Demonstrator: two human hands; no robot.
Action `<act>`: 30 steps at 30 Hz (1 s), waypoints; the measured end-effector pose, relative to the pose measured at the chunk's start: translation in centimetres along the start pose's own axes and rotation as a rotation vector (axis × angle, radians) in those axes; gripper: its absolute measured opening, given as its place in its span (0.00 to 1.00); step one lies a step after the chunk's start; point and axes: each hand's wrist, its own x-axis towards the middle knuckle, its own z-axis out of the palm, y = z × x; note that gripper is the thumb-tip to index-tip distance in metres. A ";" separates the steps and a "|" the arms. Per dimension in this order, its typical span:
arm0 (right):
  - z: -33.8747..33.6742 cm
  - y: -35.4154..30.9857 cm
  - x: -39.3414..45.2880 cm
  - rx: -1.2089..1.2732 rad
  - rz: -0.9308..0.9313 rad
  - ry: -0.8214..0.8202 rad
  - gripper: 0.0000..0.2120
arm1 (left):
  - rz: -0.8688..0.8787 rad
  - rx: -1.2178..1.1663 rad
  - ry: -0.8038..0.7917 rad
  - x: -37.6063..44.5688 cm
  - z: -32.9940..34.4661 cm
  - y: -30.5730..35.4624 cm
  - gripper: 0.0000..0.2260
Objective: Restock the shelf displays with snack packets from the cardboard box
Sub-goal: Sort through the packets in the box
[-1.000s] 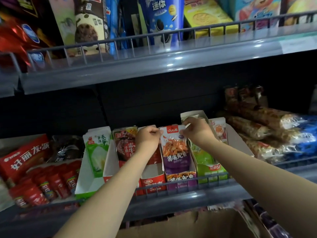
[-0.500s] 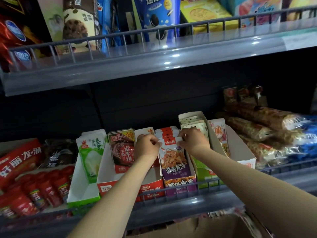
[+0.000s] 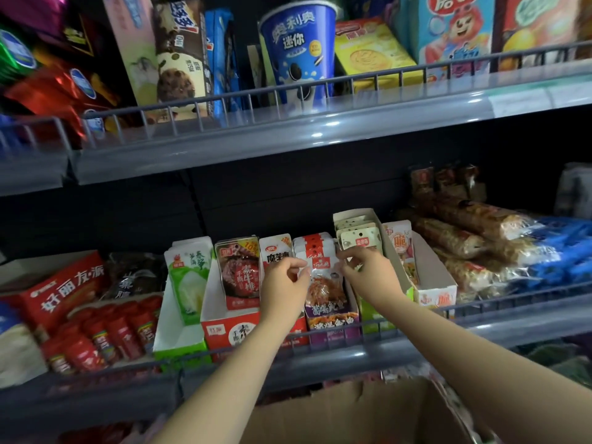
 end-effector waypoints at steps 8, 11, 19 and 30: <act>0.8 0.9 -9.2 0.159 0.071 -0.090 0.06 | -0.084 -0.075 -0.052 -8.8 -0.1 -0.4 0.03; 1.8 2.0 -12.2 0.180 0.127 -0.134 0.05 | -0.167 -0.098 -0.072 -11.7 0.5 -1.8 0.03; 5.0 5.8 -17.8 0.098 0.274 -0.271 0.08 | -0.403 -0.073 -0.270 -18.1 3.2 -7.3 0.03; 9.3 12.2 -21.0 -0.147 0.422 -0.706 0.11 | -0.599 0.178 -0.525 -22.3 5.9 -14.9 0.09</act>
